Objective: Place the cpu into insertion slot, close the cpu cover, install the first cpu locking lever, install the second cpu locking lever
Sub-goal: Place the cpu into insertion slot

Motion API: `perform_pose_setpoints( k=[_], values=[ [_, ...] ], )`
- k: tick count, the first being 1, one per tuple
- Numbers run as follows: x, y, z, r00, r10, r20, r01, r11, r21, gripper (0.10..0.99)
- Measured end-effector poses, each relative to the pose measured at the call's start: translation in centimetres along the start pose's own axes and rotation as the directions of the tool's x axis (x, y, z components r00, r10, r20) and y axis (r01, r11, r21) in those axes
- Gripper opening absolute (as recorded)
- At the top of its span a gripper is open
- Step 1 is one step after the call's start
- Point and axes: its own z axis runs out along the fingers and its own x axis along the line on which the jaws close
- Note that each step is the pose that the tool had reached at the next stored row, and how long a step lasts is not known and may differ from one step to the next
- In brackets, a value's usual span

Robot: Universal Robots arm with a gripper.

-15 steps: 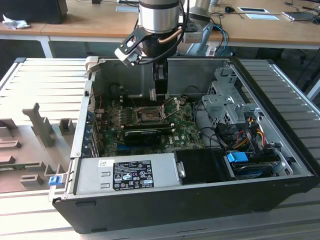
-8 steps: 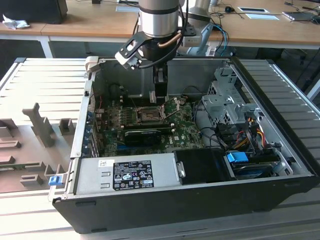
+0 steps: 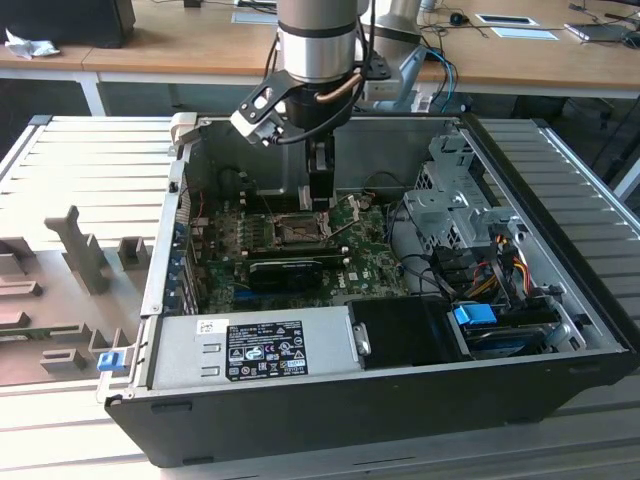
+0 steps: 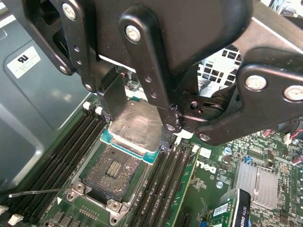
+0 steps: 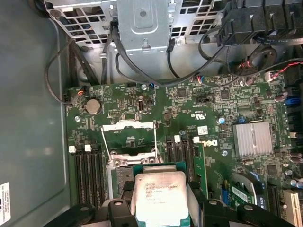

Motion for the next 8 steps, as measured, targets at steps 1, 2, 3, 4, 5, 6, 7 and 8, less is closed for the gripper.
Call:
perform_pose_setpoints(
  k=[1, 2, 3, 4, 5, 6, 7, 8],
  values=[
    [0.0, -0.01, 0.06, 1.0, 0.0, 0.0, 0.0, 1.0, 0.0, 0.525],
    [0.0, -0.01, 0.14, 1.0, 0.0, 0.0001, 0.0, 1.0, 0.0, 0.525],
    [0.0, -0.02, 0.23, 1.0, 0.0, 0.0, 0.0, 1.0, 0.0, 0.525],
    [-0.01, -0.03, 0.33, 1.0, 0.0, 0.0, 0.0, 1.0, 0.0, 0.525],
    [-0.01, -0.04, 0.45, 1.0, 0.0, 0.0, 0.0, 1.0, 0.0, 0.525],
    [-0.01, -0.06, 0.57, 1.0, 0.0, 0.0, 0.0, 1.0, 0.0, 0.525],
    [-0.01, -0.08, 0.7, 1.0, 0.0, 0.0, 0.0, 1.0, 0.0, 0.525],
    [-0.01, -0.09, 0.83, 1.0, 0.0, 0.0, 0.0, 1.0, 0.0, 0.525]
  ],
)
